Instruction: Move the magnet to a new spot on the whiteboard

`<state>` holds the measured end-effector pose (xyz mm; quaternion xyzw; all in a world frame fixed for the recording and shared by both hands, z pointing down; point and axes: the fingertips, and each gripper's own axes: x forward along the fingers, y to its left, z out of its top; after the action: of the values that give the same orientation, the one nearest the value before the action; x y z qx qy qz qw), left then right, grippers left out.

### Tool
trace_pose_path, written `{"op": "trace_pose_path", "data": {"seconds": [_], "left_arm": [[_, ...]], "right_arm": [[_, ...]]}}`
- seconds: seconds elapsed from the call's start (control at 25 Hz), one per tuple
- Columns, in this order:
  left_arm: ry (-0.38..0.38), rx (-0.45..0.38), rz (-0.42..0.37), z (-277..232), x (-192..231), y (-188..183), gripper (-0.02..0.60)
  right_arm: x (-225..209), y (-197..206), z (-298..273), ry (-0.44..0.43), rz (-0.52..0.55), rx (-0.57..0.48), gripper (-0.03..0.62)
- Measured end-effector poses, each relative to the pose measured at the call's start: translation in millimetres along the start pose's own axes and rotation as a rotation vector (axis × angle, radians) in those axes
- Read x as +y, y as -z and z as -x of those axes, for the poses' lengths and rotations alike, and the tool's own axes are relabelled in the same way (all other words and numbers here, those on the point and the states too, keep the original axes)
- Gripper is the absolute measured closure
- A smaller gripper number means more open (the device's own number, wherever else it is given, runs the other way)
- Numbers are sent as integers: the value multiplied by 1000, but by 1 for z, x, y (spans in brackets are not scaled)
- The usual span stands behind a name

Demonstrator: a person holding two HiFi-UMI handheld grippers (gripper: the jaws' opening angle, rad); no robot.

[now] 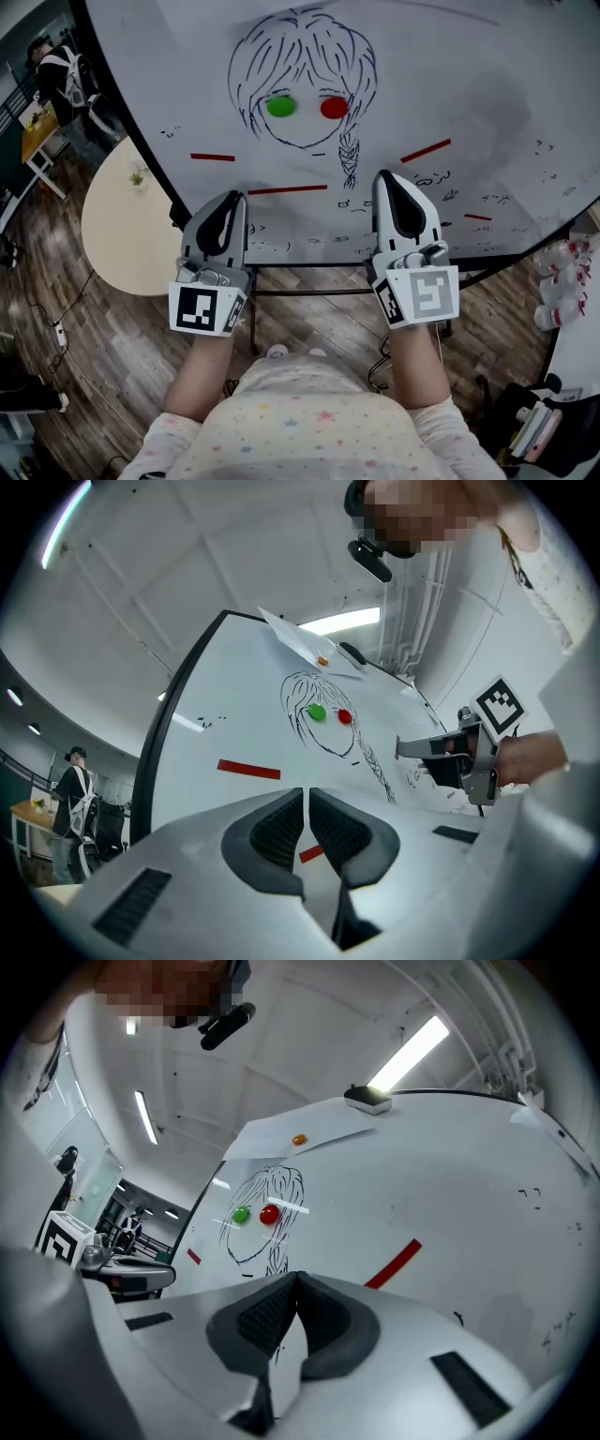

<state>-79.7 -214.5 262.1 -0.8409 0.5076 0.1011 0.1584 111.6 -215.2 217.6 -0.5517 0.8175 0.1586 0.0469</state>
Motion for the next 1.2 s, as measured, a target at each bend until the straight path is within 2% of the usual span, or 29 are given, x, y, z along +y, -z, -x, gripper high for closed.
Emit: {"op": "trace_pose_path", "data": {"seconds": [0.12,0.36,0.6,0.88,1.2], "left_arm": [[3,13,10,4,-3,7,554],[9,43,20,14,-9,20,554],[28,71,49,19,-17,36,554],[19,117,80,24,-21,58,554],[42,155,107,30,-24,69,554]], "right_arm": [[0,10,4,1,-8,10,594],[12,29,9,-25,43,49,594],[18,47,15,-51,-33,58,594],[21,62,26,-45,-52,46,592],[27,76,31,-30,-52,61,592]]}}
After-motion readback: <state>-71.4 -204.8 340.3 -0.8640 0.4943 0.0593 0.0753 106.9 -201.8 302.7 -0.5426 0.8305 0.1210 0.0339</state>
